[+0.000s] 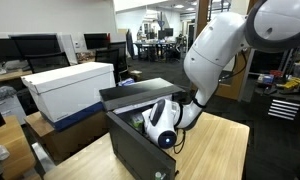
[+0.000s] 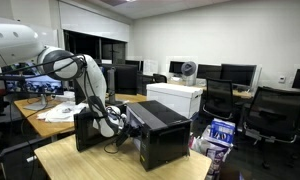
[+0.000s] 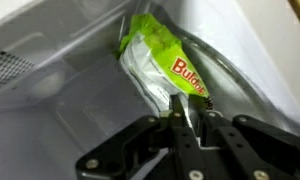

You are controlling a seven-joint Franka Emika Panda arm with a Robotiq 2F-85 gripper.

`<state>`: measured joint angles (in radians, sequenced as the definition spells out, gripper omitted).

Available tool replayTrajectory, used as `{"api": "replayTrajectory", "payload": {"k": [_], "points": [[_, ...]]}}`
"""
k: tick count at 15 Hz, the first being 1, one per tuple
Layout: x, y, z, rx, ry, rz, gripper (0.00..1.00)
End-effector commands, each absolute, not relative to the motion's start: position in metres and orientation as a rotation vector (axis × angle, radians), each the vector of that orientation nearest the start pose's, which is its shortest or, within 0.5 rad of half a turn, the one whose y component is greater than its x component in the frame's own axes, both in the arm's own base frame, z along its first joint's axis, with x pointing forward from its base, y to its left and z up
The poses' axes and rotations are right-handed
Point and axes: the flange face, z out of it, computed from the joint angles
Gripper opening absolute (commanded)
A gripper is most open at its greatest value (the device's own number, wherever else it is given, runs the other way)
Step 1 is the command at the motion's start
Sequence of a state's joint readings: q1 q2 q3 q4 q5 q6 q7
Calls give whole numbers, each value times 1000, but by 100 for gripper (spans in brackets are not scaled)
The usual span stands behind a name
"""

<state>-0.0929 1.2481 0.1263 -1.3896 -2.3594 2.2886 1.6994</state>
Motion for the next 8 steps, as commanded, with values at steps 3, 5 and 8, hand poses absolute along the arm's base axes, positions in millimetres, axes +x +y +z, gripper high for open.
{"api": "replayTrajectory", "payload": {"k": [3,5,8], "points": [[640,1,-18,2195,353,876,60],[636,1,-12,2216,338,855,73],[626,-1,-2,2260,327,792,93]]}}
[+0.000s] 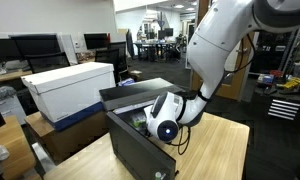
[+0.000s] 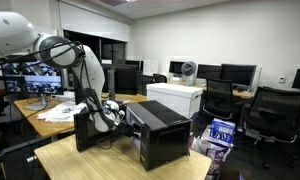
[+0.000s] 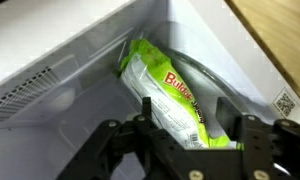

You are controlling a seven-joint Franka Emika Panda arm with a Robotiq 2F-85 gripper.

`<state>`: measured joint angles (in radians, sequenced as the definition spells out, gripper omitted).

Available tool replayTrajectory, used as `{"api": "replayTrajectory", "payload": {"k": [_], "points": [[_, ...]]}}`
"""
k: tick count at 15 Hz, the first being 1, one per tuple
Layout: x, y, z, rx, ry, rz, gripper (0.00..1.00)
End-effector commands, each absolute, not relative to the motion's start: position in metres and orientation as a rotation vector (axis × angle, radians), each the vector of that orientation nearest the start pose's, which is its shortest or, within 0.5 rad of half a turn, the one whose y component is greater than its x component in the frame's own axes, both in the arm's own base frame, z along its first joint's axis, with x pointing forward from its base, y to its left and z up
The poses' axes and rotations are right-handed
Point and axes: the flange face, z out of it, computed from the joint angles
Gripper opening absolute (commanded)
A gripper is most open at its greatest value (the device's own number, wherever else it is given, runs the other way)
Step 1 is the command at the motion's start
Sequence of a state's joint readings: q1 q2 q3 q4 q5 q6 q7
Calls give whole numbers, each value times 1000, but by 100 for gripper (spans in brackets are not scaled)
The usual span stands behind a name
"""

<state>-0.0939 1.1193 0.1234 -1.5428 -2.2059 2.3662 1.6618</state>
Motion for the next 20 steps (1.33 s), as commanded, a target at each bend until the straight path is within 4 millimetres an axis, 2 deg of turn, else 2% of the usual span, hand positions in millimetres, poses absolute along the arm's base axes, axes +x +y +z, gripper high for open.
{"api": "replayTrajectory", "payload": {"k": [1,5,11,15,20], "points": [[623,-2,1,2281,321,753,98],[603,-14,30,2452,268,489,100],[602,-39,78,2629,85,195,100],[614,-52,109,2762,-73,-17,100],[648,-65,160,2811,-455,-285,100]]}}
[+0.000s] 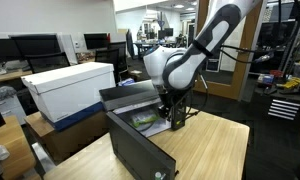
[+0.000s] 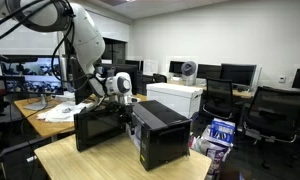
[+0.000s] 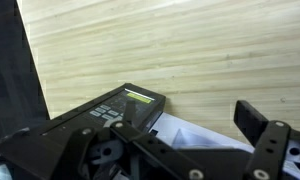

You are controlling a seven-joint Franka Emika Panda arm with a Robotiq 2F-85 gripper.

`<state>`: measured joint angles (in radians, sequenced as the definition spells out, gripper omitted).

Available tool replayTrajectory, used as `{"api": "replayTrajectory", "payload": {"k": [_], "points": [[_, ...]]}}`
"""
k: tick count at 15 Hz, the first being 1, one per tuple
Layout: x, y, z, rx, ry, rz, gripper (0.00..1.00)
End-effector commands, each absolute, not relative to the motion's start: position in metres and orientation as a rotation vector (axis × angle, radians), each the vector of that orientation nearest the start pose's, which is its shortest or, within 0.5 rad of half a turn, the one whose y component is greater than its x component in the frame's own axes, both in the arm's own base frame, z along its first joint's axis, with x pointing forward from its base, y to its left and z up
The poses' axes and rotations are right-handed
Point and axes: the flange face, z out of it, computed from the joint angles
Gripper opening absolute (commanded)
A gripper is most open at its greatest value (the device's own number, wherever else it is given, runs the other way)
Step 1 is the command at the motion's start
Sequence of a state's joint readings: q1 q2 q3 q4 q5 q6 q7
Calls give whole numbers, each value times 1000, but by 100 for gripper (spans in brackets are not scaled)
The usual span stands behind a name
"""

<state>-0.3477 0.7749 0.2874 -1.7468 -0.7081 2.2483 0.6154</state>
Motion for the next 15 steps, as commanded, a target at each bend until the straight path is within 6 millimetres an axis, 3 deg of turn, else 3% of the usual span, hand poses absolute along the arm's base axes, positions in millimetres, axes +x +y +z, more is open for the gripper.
{"api": "replayTrajectory", "payload": {"k": [1,4,7,11,15], "points": [[656,-64,171,-3324,640,386,100],[677,-58,205,-3239,942,426,100],[680,-39,224,-3229,1053,411,100],[658,-24,233,-3193,973,208,100],[635,-25,252,-3122,874,32,100]]}}
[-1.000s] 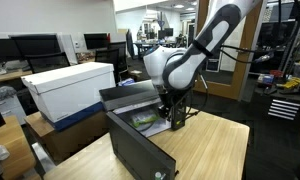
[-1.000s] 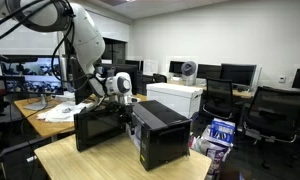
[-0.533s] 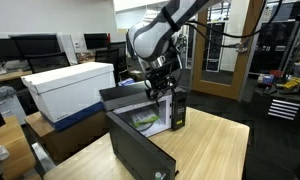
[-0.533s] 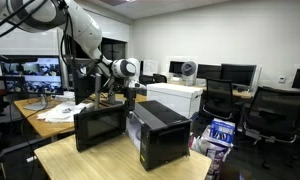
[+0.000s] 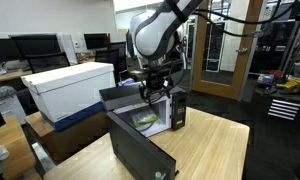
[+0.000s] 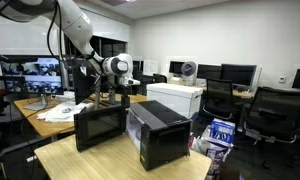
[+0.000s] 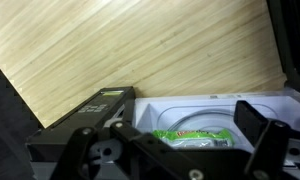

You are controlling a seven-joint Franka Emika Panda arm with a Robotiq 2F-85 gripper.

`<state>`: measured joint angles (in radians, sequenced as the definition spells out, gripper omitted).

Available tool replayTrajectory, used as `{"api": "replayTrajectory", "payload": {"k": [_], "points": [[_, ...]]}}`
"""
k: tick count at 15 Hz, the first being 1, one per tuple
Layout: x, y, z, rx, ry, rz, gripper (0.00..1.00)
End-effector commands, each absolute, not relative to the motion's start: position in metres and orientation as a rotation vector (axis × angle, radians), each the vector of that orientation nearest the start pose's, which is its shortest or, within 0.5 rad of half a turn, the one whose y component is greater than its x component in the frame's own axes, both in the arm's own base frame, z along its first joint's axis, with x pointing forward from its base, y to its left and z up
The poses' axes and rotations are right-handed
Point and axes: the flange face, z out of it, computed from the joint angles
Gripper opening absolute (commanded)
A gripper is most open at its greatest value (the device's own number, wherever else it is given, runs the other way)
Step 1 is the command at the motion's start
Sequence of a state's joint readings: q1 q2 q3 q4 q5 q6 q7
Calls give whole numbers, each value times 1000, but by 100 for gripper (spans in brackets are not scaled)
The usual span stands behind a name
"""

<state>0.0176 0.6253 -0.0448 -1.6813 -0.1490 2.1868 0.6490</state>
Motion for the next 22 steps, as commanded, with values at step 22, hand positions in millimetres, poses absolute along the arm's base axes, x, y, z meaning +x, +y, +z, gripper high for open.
{"api": "replayTrajectory", "payload": {"k": [22], "points": [[507,38,242,-3226,-48,-124,100]]}}
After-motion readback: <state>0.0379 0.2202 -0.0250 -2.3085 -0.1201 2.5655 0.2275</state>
